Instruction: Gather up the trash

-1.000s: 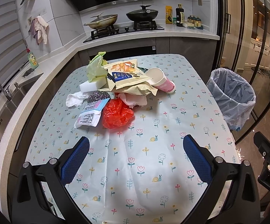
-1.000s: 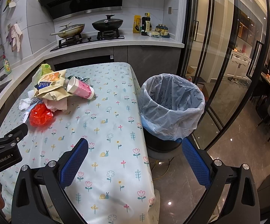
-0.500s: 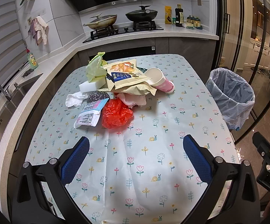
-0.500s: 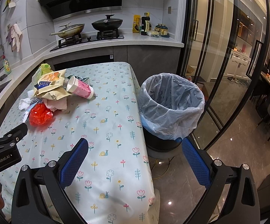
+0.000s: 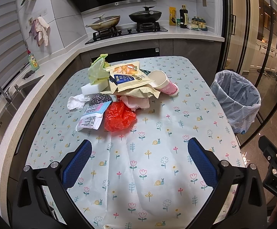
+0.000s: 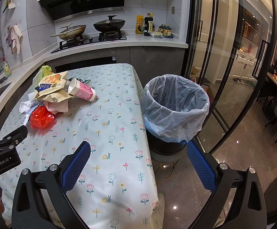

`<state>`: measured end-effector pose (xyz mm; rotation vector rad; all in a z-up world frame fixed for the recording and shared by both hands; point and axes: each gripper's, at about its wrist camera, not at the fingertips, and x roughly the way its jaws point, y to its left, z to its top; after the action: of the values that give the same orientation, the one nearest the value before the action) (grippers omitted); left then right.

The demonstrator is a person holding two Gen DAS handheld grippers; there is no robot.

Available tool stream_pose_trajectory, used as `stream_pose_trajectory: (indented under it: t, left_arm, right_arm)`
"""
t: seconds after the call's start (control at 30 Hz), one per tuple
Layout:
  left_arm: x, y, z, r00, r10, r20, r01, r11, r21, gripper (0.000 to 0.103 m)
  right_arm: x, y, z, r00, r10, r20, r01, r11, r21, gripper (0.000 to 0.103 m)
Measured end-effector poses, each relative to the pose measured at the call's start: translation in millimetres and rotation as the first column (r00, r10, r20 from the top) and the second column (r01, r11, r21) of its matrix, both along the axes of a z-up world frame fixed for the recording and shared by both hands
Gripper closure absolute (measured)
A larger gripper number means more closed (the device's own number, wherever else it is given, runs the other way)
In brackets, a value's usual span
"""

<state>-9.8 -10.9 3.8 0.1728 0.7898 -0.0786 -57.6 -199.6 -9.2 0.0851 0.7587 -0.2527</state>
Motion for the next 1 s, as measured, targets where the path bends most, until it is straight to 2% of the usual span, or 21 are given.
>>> stream_pose_trajectory:
  t: [1.0]
  left_arm:
    - [-4.3, -2.1, 6.0, 0.999, -0.032, 0.037, 0.033, 0.999, -0.018, 0.007]
  right_arm:
    - [-1.4, 0.0, 0.7, 1.000, 0.000, 0.002, 0.000, 1.000, -0.001, 0.007]
